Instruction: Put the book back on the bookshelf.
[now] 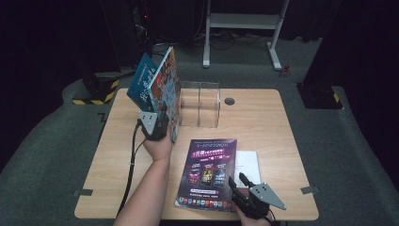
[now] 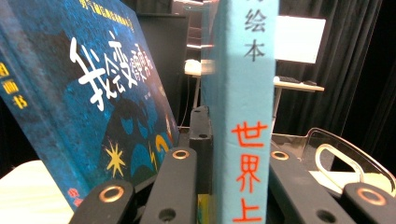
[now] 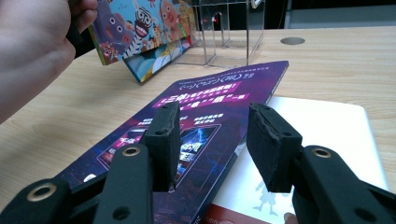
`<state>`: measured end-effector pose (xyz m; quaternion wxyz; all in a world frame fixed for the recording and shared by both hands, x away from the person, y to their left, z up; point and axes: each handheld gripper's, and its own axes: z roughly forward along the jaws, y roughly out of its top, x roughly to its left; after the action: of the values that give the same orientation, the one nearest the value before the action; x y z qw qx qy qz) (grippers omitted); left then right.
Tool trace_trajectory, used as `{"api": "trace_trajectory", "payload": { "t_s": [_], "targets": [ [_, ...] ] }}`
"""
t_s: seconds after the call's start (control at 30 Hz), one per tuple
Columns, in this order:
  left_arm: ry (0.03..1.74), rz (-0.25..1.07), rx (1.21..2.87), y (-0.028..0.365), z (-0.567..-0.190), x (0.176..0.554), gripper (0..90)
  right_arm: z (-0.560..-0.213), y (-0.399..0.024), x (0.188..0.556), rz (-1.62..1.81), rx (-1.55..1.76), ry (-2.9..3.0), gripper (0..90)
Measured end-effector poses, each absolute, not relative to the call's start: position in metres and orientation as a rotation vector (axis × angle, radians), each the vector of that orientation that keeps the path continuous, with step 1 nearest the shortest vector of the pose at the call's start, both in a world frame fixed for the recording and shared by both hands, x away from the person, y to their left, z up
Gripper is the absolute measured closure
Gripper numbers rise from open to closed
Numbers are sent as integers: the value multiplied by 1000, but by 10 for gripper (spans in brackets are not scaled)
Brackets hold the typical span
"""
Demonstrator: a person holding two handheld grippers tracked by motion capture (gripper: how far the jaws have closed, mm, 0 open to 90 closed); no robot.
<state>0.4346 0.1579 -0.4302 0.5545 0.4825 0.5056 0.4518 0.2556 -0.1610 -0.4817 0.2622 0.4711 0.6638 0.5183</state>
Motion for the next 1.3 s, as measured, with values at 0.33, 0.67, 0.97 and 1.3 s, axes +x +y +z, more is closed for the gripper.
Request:
{"api": "trace_trajectory", "payload": {
  "t_s": [0.33,0.67,0.97,1.3],
  "targets": [
    [1245,1001,1092,162,-444,432,804,-482,-160,255,1400,1269,1805,547],
    [1243,978,1120,164,-455,428,804,-483,-159,256,1393,1268,1814,547],
    [1242,978,1133,165,-455,427,803,-483,-158,256,1394,1266,1812,548],
    [1234,973,1174,164,-456,424,799,-483,-158,256,1393,1263,1813,548]
  ]
}}
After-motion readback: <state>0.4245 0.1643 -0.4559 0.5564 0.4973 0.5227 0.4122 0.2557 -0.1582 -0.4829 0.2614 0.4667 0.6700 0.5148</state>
